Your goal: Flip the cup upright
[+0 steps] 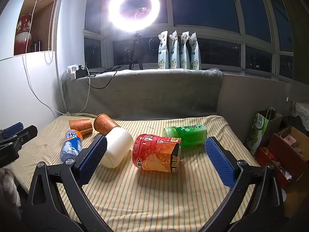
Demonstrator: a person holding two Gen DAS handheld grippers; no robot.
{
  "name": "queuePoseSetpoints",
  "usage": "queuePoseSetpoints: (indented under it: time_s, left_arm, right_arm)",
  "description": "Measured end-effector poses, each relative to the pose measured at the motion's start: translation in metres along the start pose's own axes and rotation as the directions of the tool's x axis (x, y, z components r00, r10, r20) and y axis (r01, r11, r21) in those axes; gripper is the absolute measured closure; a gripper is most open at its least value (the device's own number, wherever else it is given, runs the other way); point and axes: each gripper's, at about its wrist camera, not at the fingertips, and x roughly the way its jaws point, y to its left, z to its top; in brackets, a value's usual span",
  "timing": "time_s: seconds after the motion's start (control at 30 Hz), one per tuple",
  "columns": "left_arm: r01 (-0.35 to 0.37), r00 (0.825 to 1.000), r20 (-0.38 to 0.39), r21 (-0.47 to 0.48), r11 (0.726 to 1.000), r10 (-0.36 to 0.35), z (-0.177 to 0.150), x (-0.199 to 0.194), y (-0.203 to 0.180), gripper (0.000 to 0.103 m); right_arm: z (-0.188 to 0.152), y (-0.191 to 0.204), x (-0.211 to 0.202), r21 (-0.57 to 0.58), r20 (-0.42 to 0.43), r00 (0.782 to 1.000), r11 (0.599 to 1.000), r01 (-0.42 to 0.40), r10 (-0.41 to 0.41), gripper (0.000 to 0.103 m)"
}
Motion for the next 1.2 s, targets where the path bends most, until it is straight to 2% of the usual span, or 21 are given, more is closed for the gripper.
queuePoseSetpoints:
  time_s: [1.2]
  left_arm:
    - [-0.017, 1.0, -0.002, 0.005, 1.0, 0.018, 0.0014, -0.0024, 0.0022, 0.02]
  right_arm:
    - [0.0045, 0.0026, -0.0017, -0.002, 0.008, 1.0, 1.0, -0.001, 0.001, 0.0]
